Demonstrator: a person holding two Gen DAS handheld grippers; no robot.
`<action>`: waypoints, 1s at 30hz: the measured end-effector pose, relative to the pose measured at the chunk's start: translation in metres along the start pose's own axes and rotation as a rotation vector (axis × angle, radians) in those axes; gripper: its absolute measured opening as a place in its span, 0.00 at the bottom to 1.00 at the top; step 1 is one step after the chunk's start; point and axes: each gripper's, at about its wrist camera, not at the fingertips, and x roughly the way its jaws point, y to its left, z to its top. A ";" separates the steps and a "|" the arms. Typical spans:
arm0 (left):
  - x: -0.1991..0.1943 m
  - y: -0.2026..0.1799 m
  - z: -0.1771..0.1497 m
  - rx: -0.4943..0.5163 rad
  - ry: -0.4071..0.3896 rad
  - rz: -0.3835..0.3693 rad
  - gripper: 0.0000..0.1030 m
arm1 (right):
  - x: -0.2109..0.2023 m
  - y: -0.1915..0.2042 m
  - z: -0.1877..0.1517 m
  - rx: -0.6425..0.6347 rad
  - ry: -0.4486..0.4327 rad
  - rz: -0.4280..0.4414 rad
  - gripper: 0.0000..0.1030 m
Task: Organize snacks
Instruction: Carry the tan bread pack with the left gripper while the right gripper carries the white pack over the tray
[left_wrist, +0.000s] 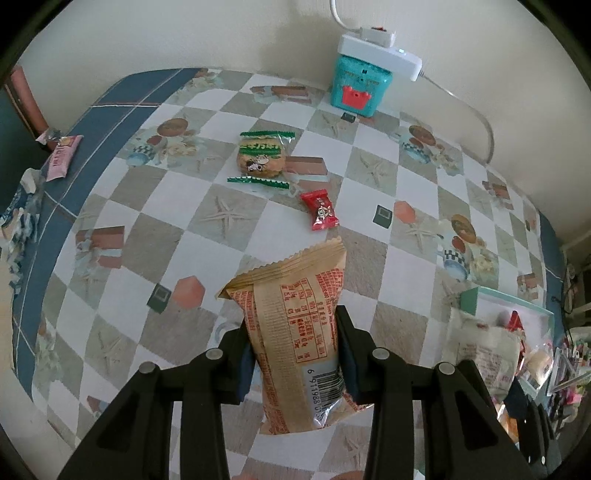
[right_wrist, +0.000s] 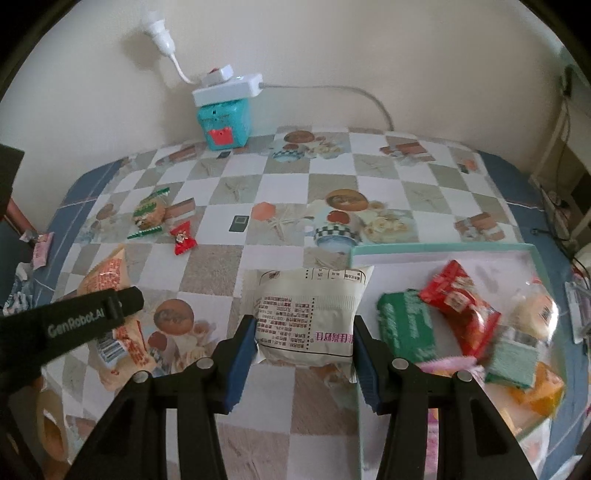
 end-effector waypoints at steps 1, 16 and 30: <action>-0.003 0.000 -0.002 0.000 -0.006 0.001 0.39 | -0.003 -0.002 -0.002 0.006 0.001 0.003 0.51; -0.051 -0.058 -0.026 0.133 -0.107 -0.002 0.39 | -0.054 -0.063 -0.020 0.152 -0.046 -0.008 0.51; -0.038 -0.129 -0.034 0.244 -0.090 -0.032 0.39 | -0.039 -0.157 -0.023 0.333 -0.001 -0.072 0.52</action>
